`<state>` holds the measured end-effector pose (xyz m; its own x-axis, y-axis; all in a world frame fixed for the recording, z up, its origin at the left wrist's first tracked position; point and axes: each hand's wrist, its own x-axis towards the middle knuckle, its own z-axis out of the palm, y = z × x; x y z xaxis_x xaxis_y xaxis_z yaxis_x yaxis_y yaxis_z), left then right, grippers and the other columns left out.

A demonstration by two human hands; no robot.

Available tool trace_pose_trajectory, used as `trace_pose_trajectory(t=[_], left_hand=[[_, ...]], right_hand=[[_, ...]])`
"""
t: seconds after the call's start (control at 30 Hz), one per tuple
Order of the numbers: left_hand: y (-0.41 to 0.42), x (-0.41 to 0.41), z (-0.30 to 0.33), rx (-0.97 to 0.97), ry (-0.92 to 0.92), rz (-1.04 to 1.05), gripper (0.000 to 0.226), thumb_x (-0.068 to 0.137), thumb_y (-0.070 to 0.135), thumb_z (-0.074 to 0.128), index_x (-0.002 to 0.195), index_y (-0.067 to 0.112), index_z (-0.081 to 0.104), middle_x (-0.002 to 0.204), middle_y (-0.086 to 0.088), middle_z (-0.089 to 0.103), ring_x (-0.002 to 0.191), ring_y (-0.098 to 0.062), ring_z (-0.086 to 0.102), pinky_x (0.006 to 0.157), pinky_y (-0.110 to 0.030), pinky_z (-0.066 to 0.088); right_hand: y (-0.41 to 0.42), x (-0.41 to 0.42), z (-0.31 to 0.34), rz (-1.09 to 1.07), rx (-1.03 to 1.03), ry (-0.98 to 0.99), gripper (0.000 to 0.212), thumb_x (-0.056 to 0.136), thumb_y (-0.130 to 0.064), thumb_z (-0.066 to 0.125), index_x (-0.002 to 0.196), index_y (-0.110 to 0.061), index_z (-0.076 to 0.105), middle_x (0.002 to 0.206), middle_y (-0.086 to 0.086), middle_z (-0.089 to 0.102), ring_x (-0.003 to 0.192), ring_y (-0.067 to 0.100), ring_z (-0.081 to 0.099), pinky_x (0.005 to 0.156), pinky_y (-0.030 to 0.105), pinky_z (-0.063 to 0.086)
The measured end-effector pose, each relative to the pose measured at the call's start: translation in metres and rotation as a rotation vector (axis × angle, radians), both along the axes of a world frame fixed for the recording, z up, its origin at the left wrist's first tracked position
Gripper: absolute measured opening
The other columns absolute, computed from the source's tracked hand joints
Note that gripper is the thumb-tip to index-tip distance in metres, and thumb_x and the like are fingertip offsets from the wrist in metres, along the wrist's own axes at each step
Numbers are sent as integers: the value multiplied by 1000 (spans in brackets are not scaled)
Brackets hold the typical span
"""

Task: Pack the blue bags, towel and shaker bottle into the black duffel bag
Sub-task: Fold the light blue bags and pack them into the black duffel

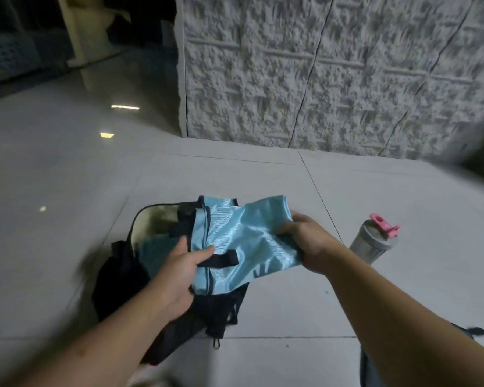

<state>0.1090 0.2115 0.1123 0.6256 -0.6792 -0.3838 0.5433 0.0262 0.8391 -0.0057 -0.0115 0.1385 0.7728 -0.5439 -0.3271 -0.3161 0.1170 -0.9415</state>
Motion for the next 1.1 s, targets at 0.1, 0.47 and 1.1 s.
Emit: trace_pose_trajectory(t=[0.1, 0.47, 1.1], left_hand=[[19, 19, -10, 18, 21, 129, 31, 97, 4, 61, 120, 24, 67, 111, -7, 78, 101, -34, 76, 90, -59, 58], [17, 55, -66, 217, 163, 411, 57, 93, 12, 68, 144, 24, 47, 139, -11, 60, 123, -35, 61, 107, -60, 47], [13, 84, 0, 1075, -1208, -145, 34, 97, 45, 63, 88, 12, 61, 95, -4, 67, 84, -23, 59, 69, -30, 41]], right_hand=[[13, 51, 5, 117, -222, 109, 31, 88, 3, 55, 110, -10, 72, 106, 23, 76, 97, 46, 73, 87, 60, 60], [47, 168, -47, 351, -722, 468, 21, 86, 1, 49, 93, -7, 68, 86, 8, 63, 77, 23, 58, 64, 28, 46], [81, 142, -75, 469, -1162, 394, 54, 95, -9, 56, 148, -13, 51, 155, 3, 48, 133, 22, 55, 96, 30, 50]])
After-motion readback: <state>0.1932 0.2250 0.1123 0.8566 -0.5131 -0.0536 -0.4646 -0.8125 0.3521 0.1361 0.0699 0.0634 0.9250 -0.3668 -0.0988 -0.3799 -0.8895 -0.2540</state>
